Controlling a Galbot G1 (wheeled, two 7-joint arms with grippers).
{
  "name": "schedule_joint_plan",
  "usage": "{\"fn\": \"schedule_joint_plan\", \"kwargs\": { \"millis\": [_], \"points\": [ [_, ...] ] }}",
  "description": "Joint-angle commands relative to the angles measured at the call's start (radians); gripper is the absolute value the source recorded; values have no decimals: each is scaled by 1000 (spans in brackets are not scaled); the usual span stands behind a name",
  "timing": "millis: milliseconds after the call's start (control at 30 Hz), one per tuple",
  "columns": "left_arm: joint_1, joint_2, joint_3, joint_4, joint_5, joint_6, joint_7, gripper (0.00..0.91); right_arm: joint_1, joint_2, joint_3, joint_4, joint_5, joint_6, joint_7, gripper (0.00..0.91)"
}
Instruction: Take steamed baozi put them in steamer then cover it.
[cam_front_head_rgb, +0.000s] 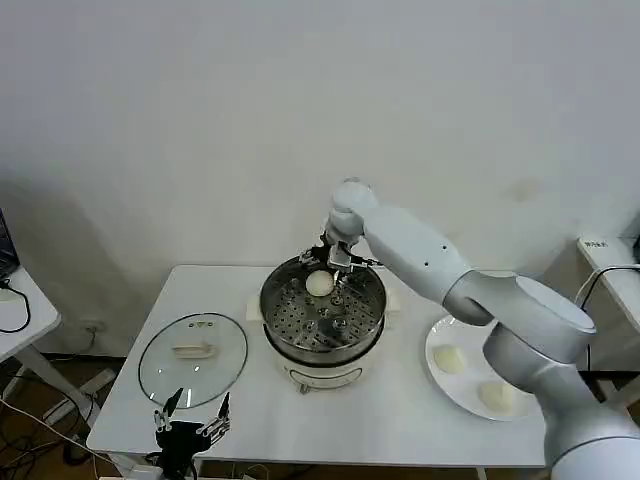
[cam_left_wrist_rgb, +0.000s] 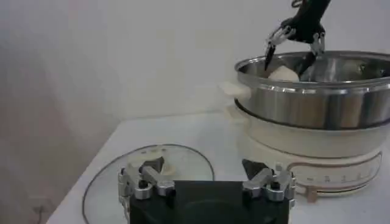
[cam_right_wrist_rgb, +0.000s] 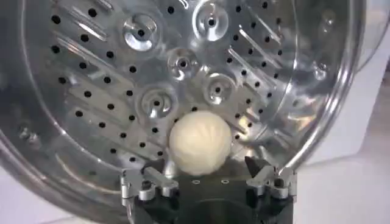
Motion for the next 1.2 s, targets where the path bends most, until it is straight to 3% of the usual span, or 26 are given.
{"fn": "schedule_joint_plan", "kwargs": {
  "millis": [33,300,467,600,800,867,967,1200],
  "points": [
    [4,1,5,-7,2,0,0,907,41,-114,-48,222,201,-122,-56,907],
    [16,11,3,-22,6,-1,2,907,104,-311,-66,411,414,-283,-66,907],
    [21,19,-3,-41,0,1,4,907,115,-498,-68,472,555,-430,-12,907],
    [21,21,4,-45,0,2,5,907,117,-616,-81,509,654,-551,-1,907],
    [9,29,13,-41,0,4,7,907,88,-784,-85,524,723,-692,-15,907],
    [6,34,12,-37,-3,4,7,907,78,-816,-89,524,758,-762,-30,907],
    [2,39,10,-31,-6,3,6,907,51,-861,-97,553,781,-972,-40,907],
    [-9,43,10,-27,-11,4,8,907,-12,-853,-102,545,774,-1117,-98,907]
  ]
}}
